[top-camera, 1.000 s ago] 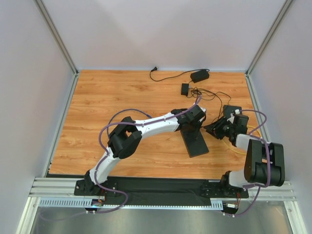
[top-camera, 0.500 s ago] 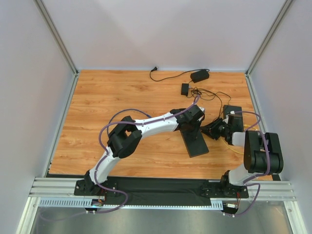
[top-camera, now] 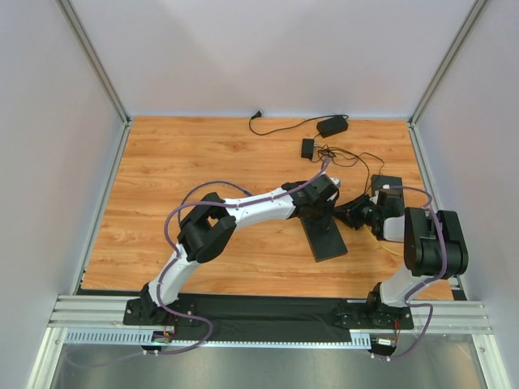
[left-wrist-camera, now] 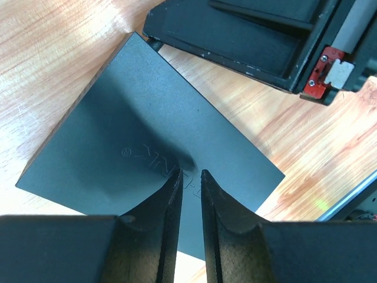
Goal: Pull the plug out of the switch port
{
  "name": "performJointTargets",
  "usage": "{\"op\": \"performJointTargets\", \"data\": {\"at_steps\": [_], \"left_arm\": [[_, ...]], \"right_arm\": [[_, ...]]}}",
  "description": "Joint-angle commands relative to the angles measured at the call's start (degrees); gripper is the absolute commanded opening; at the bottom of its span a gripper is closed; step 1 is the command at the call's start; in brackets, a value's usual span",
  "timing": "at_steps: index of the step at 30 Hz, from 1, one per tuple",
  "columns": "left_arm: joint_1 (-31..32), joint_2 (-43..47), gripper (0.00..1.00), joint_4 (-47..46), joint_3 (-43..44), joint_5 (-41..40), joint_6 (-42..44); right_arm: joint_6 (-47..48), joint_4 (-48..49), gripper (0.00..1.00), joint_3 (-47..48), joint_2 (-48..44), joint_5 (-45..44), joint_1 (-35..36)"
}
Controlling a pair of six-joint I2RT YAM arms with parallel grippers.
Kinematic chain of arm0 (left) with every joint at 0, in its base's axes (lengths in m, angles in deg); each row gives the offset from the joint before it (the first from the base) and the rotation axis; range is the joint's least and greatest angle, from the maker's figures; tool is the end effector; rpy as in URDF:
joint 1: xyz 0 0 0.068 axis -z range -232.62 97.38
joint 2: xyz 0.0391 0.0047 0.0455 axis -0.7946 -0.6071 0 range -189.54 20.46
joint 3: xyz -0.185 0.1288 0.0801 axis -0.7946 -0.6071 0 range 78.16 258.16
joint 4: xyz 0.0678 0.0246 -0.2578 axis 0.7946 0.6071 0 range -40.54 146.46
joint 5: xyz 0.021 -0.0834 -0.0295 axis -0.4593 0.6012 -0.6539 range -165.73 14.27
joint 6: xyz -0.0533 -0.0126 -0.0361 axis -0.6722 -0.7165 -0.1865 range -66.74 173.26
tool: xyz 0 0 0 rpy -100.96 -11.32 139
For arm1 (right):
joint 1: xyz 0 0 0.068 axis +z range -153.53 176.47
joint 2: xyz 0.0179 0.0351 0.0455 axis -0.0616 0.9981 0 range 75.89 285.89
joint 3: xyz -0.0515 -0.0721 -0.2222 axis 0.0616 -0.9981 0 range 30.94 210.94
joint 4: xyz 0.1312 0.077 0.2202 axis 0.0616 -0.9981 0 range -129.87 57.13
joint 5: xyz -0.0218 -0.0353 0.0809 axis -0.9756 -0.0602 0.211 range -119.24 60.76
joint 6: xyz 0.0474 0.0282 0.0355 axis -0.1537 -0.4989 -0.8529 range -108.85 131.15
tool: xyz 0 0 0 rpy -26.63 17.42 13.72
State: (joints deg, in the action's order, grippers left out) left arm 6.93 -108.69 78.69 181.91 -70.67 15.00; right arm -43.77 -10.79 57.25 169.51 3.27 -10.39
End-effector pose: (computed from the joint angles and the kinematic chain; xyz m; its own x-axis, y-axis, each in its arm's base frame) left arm 0.2445 -0.4250 0.1352 -0.8722 0.2668 -0.4100 0.4388 0.7971 -0.4149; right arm 0.2711 -0.0046 0.0497 -0.6302 0.7709 -0.0925 0.4188 0.4378 0.7956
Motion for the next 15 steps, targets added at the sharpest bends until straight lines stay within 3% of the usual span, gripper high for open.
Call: {"op": "performJointTargets", "data": {"at_steps": [1,6,9,15], "left_arm": [[0.22,-1.82,0.27,5.04,-3.11,-0.4,-0.15],[0.22,-2.08,0.27,5.66,-3.28,-0.31,-1.11],[0.13,-2.61,0.27,6.62,-3.37,-0.58,-2.08],[0.13,-3.4,0.27,6.89,-5.13,-0.05,-3.49]], "right_arm": [[-1.33,1.47,0.25,0.59,2.26,-2.1,0.44],[-3.79,1.47,0.14,-0.02,3.23,-3.68,0.44],[-5.28,1.82,0.01,-0.46,3.23,-5.0,0.52],[-7.93,1.12,0.0,0.5,3.05,-8.51,0.87]]}}
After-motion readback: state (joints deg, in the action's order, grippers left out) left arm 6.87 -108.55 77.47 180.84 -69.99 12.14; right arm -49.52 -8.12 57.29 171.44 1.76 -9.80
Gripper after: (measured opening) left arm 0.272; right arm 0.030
